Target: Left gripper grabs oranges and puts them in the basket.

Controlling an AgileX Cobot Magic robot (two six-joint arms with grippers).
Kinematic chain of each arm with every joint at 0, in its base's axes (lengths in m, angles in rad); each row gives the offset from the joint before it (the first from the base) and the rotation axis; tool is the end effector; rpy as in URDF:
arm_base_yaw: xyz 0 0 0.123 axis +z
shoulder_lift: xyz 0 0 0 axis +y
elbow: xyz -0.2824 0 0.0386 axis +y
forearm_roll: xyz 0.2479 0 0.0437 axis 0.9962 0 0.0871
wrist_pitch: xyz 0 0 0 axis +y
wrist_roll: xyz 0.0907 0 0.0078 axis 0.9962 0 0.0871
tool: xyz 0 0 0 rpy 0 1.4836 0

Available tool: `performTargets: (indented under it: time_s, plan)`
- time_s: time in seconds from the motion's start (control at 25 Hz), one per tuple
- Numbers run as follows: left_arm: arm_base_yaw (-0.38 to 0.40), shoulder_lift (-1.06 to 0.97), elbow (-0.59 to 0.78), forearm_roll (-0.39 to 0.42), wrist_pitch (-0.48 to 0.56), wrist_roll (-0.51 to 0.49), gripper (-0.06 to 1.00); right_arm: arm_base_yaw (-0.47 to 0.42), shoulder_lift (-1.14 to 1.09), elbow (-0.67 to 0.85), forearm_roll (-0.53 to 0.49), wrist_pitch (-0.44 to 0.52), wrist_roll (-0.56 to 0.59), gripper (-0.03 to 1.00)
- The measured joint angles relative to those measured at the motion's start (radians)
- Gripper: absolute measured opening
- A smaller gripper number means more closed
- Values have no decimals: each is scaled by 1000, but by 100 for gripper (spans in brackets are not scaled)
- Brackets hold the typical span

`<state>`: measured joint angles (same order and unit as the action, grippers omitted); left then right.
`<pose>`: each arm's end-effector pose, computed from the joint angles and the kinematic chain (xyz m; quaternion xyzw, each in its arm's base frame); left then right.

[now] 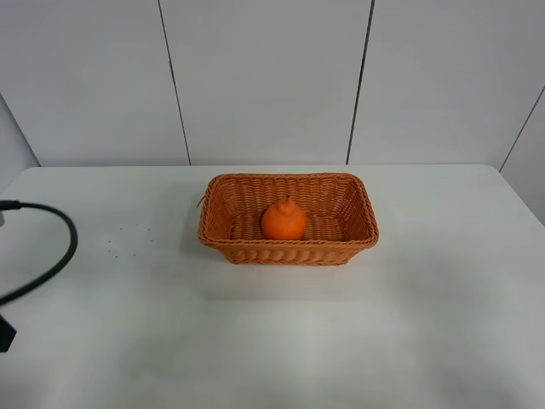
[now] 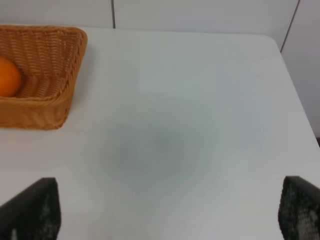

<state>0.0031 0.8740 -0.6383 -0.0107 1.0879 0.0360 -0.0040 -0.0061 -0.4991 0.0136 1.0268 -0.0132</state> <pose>0.1294 -0.0005 0.2629 0.0146 0.9859 -0.0018 0.1665 -0.0043 0.0011 0.2797 -0.0040 0.8428 0.0022 0.5381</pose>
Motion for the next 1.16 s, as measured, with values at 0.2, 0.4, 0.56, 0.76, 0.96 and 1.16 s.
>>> performTargets:
  time_s: [0.2, 0.4, 0.56, 0.76, 0.96, 1.16]
  plan:
    - [0, -304, 129, 1, -35, 0, 85, 0, 0, 0, 0, 0, 0, 69]
    - [0, -559, 145, 4, -37, 0, 85, 0, 0, 0, 0, 0, 0, 69]
    - [0, -732, 145, 4, -37, -2, 85, 0, 0, 0, 0, 0, 0, 69]
    - [0, -874, 145, 11, -35, -21, 85, 0, 0, 0, 0, 0, 0, 69]
    - [0, -880, 145, 25, -34, -44, 85, 0, 0, 0, 0, 0, 0, 69]
    - [0, -880, 145, 27, -34, -44, 85, 0, 0, 0, 0, 0, 0, 69]
